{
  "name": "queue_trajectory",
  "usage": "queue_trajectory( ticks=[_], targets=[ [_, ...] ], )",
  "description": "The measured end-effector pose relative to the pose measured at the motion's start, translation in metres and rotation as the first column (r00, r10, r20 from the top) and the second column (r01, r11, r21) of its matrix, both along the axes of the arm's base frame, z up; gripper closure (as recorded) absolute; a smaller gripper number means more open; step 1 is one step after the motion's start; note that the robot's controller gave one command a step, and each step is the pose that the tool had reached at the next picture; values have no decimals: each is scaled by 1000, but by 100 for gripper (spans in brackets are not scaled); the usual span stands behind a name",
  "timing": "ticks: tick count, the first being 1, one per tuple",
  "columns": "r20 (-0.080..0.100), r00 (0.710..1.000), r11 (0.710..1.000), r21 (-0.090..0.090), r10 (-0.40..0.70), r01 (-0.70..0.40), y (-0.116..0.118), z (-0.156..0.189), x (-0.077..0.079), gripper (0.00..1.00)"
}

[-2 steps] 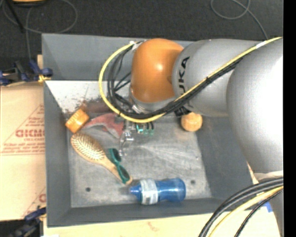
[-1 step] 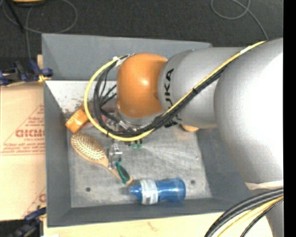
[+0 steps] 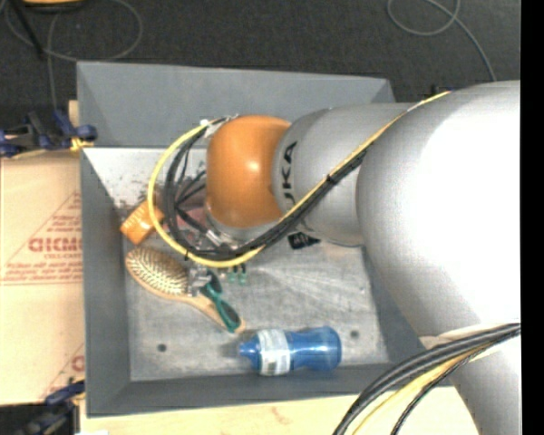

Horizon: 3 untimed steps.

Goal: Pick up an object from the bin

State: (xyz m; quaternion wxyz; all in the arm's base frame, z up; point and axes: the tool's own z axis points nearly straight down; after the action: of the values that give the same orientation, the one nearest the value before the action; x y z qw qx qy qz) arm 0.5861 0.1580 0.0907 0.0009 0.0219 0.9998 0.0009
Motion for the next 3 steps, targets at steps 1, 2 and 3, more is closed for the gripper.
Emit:
queue_trajectory(
  ticks=[1, 2, 3],
  targets=[
    [0, 1000, 1000, 0, -1, 1, 0, 0, 0, 100],
    [5, 1000, 1000, 1, -23, 23, 3, 169, -10, 100],
    [1, 1000, 1000, 0, -23, 23, 2, 168, -11, 100]
  ],
)
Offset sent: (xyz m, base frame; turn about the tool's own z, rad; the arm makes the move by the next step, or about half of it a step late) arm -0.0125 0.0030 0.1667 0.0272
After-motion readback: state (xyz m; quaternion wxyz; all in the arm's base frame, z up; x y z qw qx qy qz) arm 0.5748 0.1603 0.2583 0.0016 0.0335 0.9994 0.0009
